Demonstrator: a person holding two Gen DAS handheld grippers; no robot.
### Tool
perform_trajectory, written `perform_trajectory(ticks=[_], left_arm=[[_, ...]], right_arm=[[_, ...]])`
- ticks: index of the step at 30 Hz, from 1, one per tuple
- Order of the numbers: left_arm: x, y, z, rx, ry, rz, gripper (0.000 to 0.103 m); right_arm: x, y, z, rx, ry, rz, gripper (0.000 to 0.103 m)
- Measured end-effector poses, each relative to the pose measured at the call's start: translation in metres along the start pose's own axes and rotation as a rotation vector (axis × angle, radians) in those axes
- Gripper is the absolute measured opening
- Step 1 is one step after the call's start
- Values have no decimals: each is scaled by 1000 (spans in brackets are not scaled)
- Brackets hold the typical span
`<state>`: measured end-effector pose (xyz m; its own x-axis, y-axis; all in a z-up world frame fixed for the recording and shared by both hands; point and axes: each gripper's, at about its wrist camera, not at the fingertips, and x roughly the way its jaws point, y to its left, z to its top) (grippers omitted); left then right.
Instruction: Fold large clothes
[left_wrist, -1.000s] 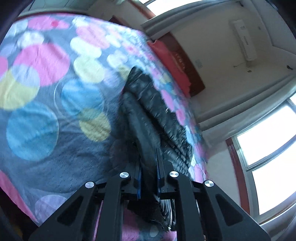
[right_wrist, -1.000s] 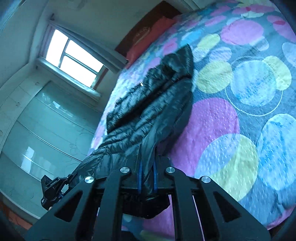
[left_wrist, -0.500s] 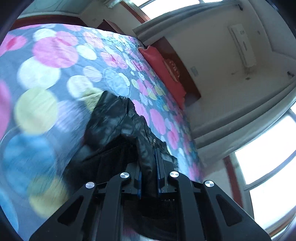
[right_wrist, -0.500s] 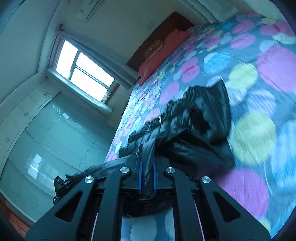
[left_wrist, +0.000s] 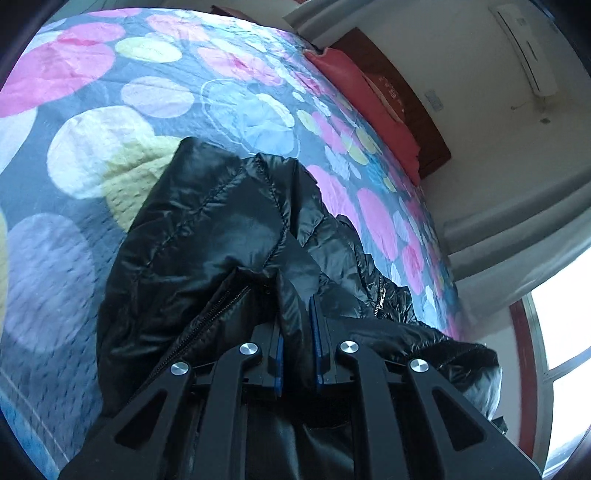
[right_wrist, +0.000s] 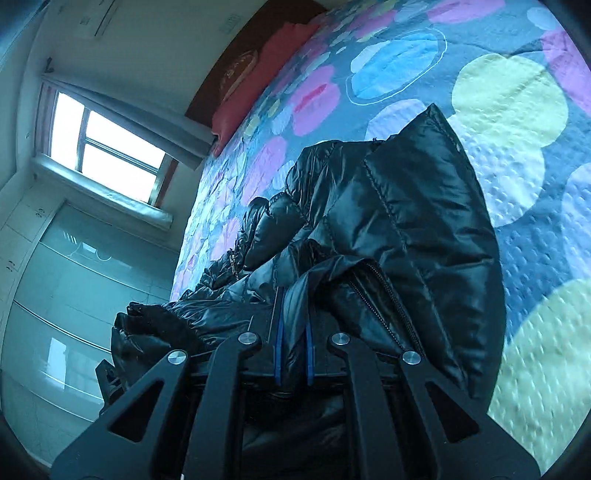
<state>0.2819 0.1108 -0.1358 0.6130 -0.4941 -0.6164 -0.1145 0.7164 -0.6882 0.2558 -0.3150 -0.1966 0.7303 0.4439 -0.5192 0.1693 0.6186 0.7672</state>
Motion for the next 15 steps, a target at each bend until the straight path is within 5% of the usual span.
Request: perform_trajectory(ticks=[4,6,9,11,15], left_arm=[[-6,1,4,-28,21,-41,19],[-16,4,8,-89,31,-84,32],[-32,6,16,-170,28,-168,51],[-47,3,21,-197,18,-203,54],[-69,-9,28,-94,-12,-225,67]], right_arm=[[-2,2,0,2,6,19,15],[-5,1,2,14,9,40,22],[-16,0,4,27,-2,67,38],[-25,3,6,21,-24,75,60],[-49,13,10,-31,-54,81,63]])
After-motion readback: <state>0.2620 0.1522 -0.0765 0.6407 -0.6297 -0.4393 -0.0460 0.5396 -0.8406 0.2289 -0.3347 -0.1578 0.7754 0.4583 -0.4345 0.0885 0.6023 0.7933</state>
